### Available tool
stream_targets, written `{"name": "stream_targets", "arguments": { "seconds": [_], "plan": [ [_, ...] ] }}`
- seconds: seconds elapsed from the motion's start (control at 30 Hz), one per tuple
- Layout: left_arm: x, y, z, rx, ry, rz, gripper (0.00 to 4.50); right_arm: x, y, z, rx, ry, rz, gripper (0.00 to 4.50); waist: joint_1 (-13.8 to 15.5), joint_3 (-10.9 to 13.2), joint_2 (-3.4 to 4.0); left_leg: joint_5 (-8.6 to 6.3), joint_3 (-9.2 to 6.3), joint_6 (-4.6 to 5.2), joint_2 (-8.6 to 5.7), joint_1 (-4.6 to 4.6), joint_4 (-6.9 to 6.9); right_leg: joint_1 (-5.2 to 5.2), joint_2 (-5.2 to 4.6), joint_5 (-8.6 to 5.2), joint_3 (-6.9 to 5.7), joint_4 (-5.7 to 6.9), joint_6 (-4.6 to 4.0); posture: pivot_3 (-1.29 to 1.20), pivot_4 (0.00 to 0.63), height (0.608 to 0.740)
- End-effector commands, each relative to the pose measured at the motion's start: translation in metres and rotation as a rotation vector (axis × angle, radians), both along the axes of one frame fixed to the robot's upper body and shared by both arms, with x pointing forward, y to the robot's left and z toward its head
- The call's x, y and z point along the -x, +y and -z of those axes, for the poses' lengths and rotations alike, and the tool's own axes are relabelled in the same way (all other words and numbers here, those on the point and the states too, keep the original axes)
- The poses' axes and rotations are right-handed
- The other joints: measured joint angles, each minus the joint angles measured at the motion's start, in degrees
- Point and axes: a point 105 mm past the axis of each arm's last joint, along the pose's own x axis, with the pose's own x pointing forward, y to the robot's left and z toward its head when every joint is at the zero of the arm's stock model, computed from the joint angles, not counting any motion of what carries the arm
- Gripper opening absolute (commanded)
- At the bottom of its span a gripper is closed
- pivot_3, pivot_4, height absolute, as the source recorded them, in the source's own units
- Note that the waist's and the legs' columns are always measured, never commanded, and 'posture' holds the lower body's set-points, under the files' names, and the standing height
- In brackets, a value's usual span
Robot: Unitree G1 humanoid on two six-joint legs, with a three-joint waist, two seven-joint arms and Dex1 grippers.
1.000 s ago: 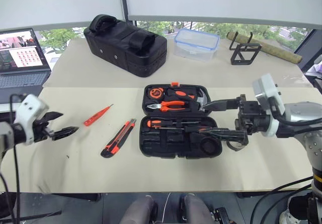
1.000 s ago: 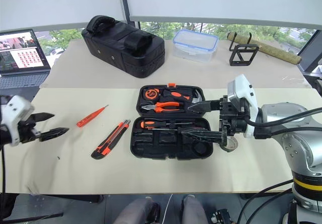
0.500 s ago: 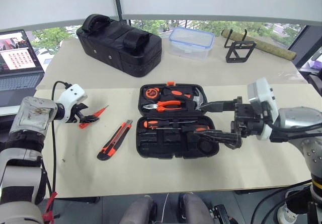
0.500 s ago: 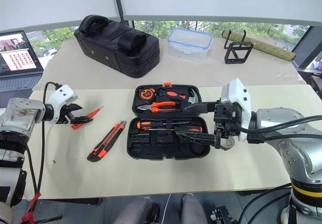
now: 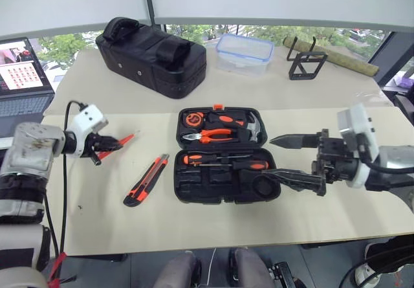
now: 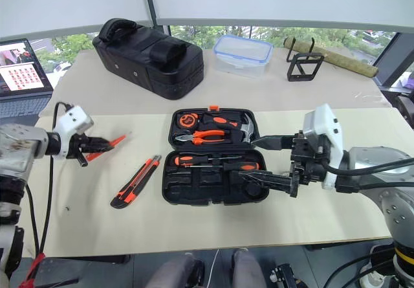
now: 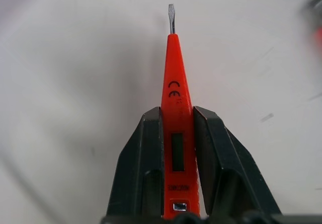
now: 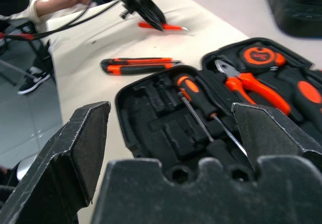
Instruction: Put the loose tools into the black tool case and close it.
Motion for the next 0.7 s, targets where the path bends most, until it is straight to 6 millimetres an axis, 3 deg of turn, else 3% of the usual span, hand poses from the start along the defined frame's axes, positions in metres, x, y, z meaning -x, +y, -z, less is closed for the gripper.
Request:
{"name": "stream_targets", "arguments": {
  "seconds": [0.03,0.2,0.37,0.5,0.7],
  "plan": [
    [0.016,-0.042,-0.032,0.018,-0.078,0.195,0.4,0.006,-0.005,-0.009,0.014,-0.048,0.016,4.5,0.21,0.0,0.0,-0.01,0.0,0.02,-0.02,0.02,0.02,0.05,-0.03,0.0,0.01,-0.02,0.01,0.0,0.15,0.722],
    [0.031,-0.108,-0.015,-0.066,-0.033,0.463,0.4,0.005,-0.007,-0.004,0.028,-0.054,0.03,4.5,0.24,0.0,0.0,0.0,0.03,0.03,-0.02,0.05,0.05,0.09,-0.02,0.02,0.04,-0.01,0.04,0.0,0.15,0.722],
    [0.037,-0.148,0.003,-0.075,0.039,0.569,0.4,0.004,-0.004,0.0,0.035,-0.058,0.033,4.5,-0.16,0.0,0.0,0.0,0.03,0.04,-0.01,0.02,0.07,0.07,0.01,0.03,0.07,0.01,0.04,0.0,0.15,0.722],
    [0.039,-0.164,0.014,-0.098,0.073,0.606,0.4,0.005,-0.003,0.003,0.027,-0.056,0.043,4.5,-0.43,0.0,0.0,0.01,0.03,0.04,0.0,0.03,0.06,0.06,0.03,0.02,0.08,0.01,0.04,0.0,0.15,0.722],
    [0.044,-0.171,0.025,-0.124,0.116,0.64,0.4,0.006,-0.001,0.005,0.025,-0.058,0.048,4.5,-0.38,0.0,0.0,0.01,0.03,0.05,0.0,0.03,0.07,0.06,0.04,0.02,0.09,0.01,0.04,0.0,0.15,0.722]
  ]
}}
